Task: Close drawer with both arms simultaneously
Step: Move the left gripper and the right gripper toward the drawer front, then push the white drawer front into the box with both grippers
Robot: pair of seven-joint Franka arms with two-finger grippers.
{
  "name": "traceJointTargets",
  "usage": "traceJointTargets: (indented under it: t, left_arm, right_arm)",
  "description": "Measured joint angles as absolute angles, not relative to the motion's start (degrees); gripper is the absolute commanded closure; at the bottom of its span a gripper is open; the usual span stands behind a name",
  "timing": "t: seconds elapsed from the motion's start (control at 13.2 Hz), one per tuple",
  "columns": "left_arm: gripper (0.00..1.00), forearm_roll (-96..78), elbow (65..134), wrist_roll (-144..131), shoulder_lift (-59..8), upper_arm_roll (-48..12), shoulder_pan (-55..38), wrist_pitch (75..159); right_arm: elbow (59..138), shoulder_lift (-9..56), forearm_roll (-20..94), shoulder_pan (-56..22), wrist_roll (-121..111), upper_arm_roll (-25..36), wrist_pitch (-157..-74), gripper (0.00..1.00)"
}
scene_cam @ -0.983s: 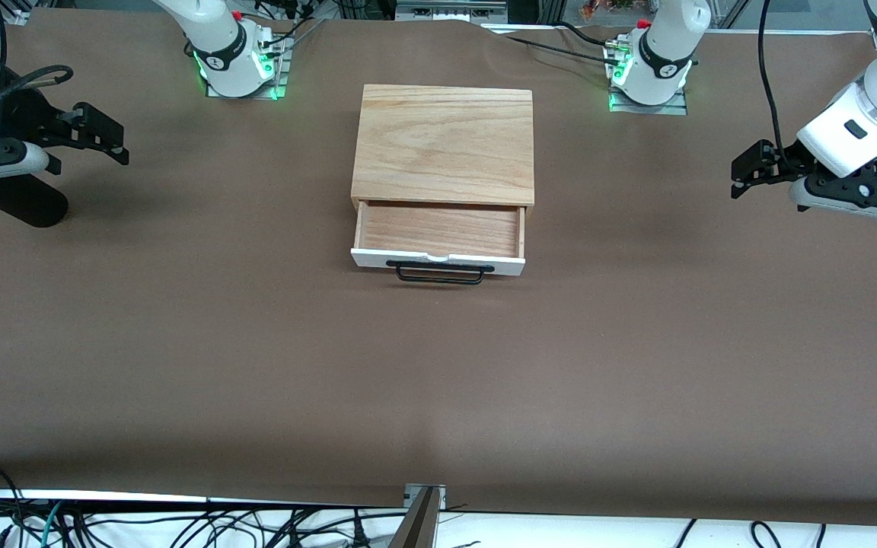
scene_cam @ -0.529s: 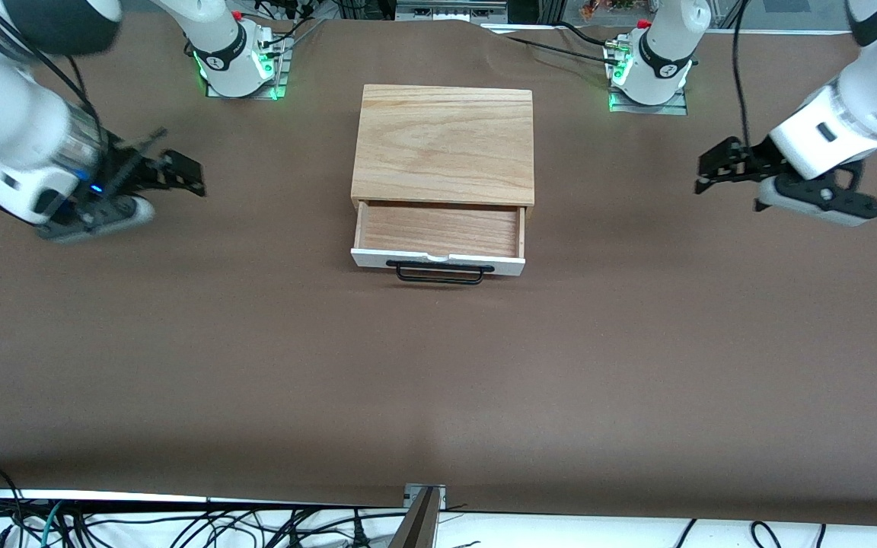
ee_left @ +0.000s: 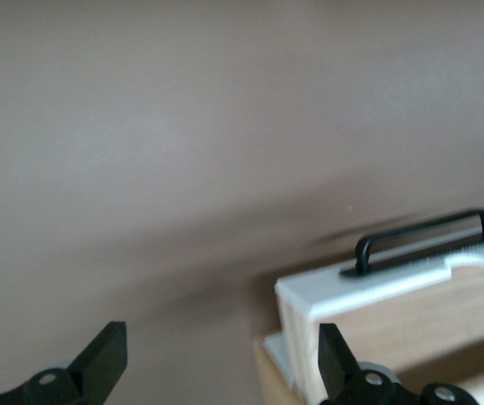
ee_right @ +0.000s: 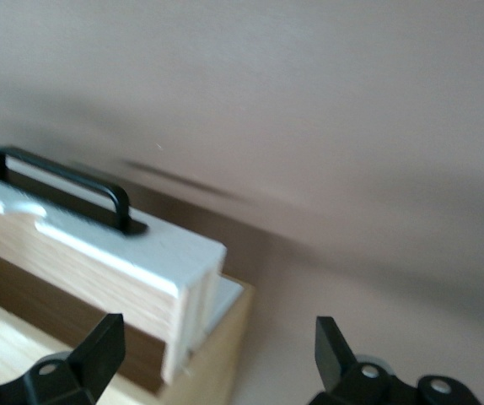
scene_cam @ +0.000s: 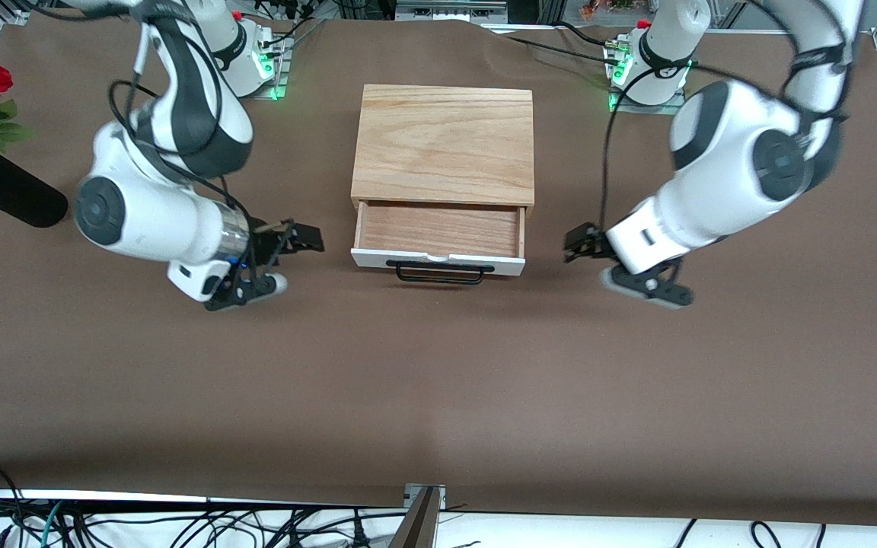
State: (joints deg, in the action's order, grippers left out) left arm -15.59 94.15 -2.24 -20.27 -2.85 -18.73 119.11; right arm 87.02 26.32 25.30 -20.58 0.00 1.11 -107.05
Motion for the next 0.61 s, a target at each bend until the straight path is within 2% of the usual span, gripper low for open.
traceJointTargets:
  t: [0.3,0.61]
  left_arm:
    - [0.00,-15.69,93.87,-2.95,-26.75,-2.91,-22.48,130.56]
    - [0.00,-17.02,93.65,-2.96,-30.71,-3.11,-25.14,134.96]
  right_arm:
    - [83.48,33.43,32.94,-22.34,0.17,1.08,-113.11,0.00]
    - [83.02,36.31,34.02,-26.30,0.44,1.05,-118.51,0.00]
